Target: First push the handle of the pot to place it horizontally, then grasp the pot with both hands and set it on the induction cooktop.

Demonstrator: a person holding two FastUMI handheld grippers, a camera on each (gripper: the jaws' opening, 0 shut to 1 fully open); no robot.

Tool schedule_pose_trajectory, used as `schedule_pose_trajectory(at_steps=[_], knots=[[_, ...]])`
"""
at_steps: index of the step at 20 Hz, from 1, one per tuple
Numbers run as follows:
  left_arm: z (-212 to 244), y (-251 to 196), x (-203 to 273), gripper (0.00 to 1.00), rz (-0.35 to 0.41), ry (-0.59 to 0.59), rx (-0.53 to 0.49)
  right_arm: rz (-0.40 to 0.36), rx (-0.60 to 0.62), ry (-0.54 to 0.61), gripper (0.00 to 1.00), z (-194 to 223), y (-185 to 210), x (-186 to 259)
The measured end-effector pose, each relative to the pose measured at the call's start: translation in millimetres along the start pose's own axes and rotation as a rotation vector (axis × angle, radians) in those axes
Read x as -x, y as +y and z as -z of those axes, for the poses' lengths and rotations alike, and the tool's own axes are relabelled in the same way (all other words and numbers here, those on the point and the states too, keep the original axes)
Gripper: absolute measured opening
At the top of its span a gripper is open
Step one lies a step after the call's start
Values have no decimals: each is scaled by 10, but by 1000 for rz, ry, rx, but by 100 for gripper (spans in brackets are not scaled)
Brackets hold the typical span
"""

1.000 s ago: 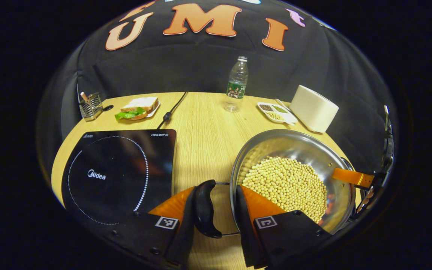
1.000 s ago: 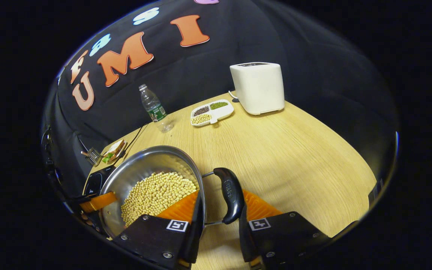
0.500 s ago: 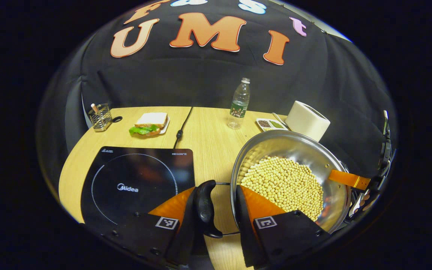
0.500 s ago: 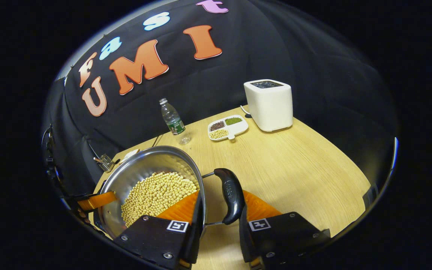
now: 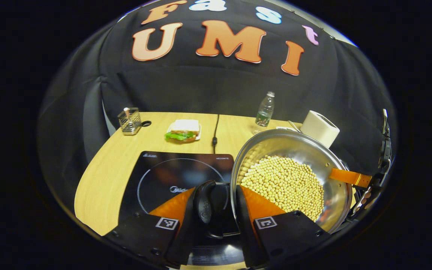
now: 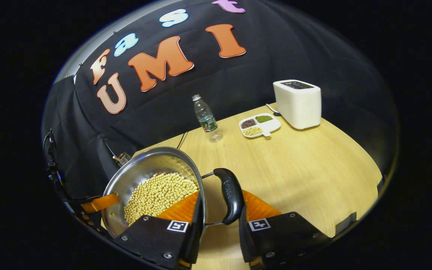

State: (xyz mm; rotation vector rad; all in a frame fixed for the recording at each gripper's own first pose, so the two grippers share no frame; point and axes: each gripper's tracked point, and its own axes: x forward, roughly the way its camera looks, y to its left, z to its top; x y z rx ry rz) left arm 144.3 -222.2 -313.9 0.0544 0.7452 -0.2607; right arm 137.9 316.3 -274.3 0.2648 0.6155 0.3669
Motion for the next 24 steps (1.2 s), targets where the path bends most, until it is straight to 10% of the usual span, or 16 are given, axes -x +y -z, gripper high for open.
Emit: schedule_pose_trajectory(at_steps=[13,24], knots=[[-53,1425,190,60,-94,18,42,-75,32,78,44,369,1370,-441],[139,2032,-113,60,-110,50,67,-62,26,130,44,730,1783,-807]])
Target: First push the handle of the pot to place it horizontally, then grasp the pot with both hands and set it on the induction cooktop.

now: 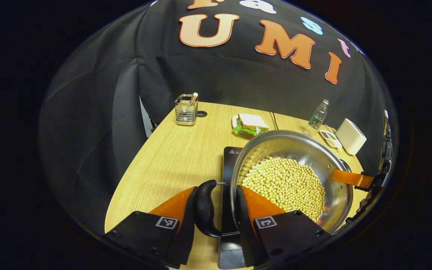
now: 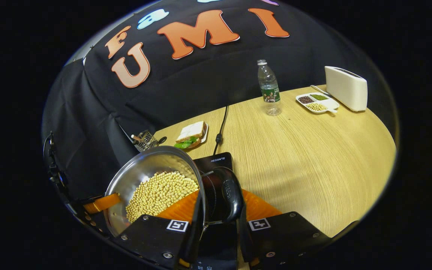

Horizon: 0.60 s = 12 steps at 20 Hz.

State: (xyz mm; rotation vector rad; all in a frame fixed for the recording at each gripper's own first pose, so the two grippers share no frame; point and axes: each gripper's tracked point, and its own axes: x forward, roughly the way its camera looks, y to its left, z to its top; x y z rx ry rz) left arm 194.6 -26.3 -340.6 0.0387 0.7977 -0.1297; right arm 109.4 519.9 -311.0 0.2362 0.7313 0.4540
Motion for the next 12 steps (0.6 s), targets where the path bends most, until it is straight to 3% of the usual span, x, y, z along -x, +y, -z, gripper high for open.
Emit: schedule_pose_trajectory(at_steps=[4,5,6,8,10,12], knots=[[11,-3,-128,60,7,-5,-1,2,-10,7,45,12,-2,-57],[11,-1,-137,61,5,-7,-3,-10,-4,9,41,-2,-4,-63],[12,-13,-148,62,5,-17,-8,-20,-7,13,47,4,-13,-60],[5,-3,-106,65,-13,-37,-56,-38,-12,15,51,-7,-12,-45],[-172,-8,-7,70,-43,-110,-129,-15,-6,-31,56,-131,-89,-22],[-344,-40,137,79,-61,-177,-156,-7,-11,-52,74,-197,-158,66]])
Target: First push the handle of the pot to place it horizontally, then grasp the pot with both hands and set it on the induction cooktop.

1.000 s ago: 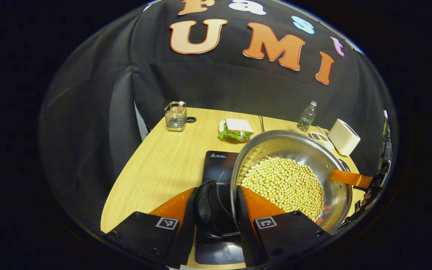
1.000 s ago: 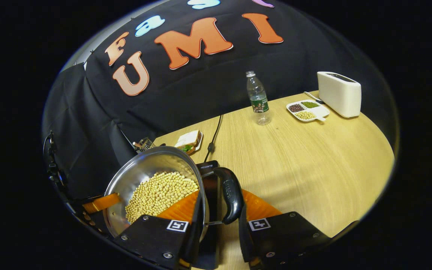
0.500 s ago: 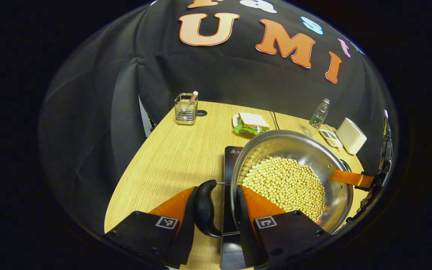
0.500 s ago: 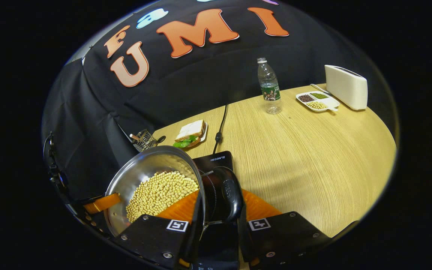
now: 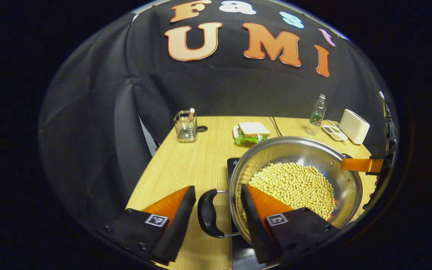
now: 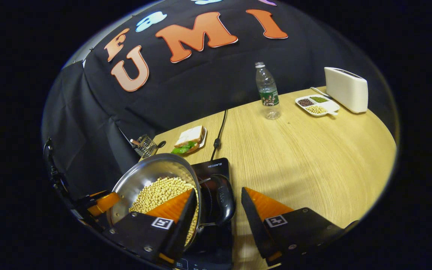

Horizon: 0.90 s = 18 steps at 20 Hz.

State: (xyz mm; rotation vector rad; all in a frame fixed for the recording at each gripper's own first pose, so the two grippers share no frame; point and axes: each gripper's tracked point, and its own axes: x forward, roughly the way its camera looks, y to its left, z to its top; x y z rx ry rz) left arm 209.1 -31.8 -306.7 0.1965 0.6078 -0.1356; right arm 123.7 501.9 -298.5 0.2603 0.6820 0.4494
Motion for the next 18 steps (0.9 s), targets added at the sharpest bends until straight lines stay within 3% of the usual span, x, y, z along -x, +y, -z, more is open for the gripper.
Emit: schedule_pose_trajectory(at_steps=[1,3,7,11,15,18], knots=[[-62,16,75,100,-21,-18,-12,2,-6,-5,89,-32,-51,48],[-256,12,203,98,-55,-75,-26,-9,-16,-27,95,-134,-105,172],[-595,-201,559,98,-33,-157,83,23,-13,-111,95,-432,-455,514],[-1051,-317,1031,98,-64,-280,92,58,14,-197,95,-777,-850,943],[-1532,-668,1621,98,-35,-405,104,123,60,-321,95,-1237,-1364,1553],[-1894,-934,2117,98,-15,-512,150,130,80,-408,95,-1618,-1603,2105]])
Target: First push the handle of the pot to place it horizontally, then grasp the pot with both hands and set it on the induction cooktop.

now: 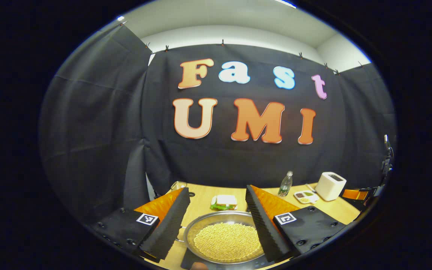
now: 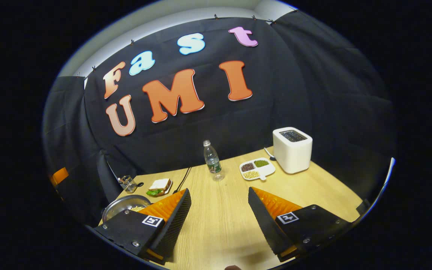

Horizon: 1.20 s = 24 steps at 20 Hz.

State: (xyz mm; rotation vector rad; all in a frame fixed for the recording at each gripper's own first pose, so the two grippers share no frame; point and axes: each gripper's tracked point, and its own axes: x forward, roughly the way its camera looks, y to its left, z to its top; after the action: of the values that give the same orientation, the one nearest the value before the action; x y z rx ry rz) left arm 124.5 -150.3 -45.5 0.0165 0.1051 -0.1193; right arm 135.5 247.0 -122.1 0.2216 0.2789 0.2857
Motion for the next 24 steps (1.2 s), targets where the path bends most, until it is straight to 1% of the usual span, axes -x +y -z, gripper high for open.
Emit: schedule_pose_trajectory(at_steps=[2,5,7,9,11,14,17,21,24], knots=[[-382,-242,196,97,20,-92,15,35,34,-94,95,-423,-261,176],[-746,-529,455,97,59,-149,31,81,92,-183,95,-931,-596,552],[-943,-701,591,96,99,-174,77,85,91,-228,95,-1229,-711,834],[-1064,-835,716,96,133,-200,121,97,64,-264,95,-1407,-837,1065],[-1090,-902,783,97,151,-207,119,84,51,-287,95,-1501,-905,1274],[-1037,-1074,830,97,186,-183,140,92,62,-297,94,-1476,-967,1408],[-1090,-1138,879,97,204,-182,98,56,101,-291,95,-1425,-804,1462],[-1113,-1191,971,97,210,-185,63,-11,106,-271,95,-1349,-544,1435],[-1130,-1190,1035,97,221,-191,57,-24,120,-277,95,-1357,-464,1410]])
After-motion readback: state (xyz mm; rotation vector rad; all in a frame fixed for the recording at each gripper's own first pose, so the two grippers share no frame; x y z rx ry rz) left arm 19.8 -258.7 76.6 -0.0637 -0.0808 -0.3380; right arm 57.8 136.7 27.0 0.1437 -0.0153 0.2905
